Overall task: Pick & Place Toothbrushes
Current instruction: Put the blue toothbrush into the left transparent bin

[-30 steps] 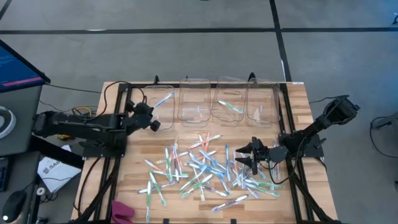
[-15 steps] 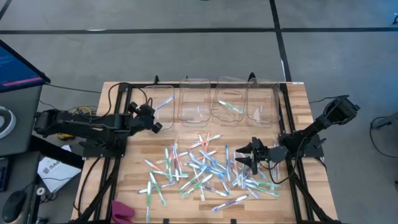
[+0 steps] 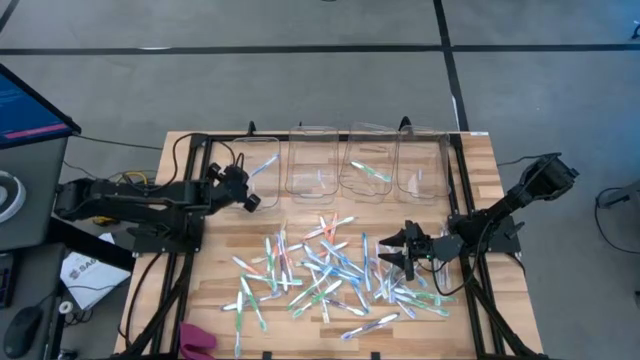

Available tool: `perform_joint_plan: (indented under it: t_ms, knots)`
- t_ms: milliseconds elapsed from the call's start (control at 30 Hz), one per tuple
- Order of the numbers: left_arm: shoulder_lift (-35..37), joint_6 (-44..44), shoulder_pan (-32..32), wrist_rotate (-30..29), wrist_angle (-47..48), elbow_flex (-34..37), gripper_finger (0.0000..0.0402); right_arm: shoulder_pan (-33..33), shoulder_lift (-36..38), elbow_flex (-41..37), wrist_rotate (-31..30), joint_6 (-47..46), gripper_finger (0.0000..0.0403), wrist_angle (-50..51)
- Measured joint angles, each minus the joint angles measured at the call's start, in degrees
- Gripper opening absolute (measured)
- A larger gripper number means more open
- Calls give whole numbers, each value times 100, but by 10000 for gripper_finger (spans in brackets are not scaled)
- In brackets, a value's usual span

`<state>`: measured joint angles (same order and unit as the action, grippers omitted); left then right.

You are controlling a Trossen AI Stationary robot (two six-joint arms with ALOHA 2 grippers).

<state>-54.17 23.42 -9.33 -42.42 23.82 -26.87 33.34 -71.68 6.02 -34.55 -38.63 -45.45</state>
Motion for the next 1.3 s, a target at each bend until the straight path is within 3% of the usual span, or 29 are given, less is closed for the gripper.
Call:
perform_joint_plan:
  t_ms: [1300]
  knots:
    - [0,0,-52,455,199,0,2,2,0,0,0,-85,225,0]
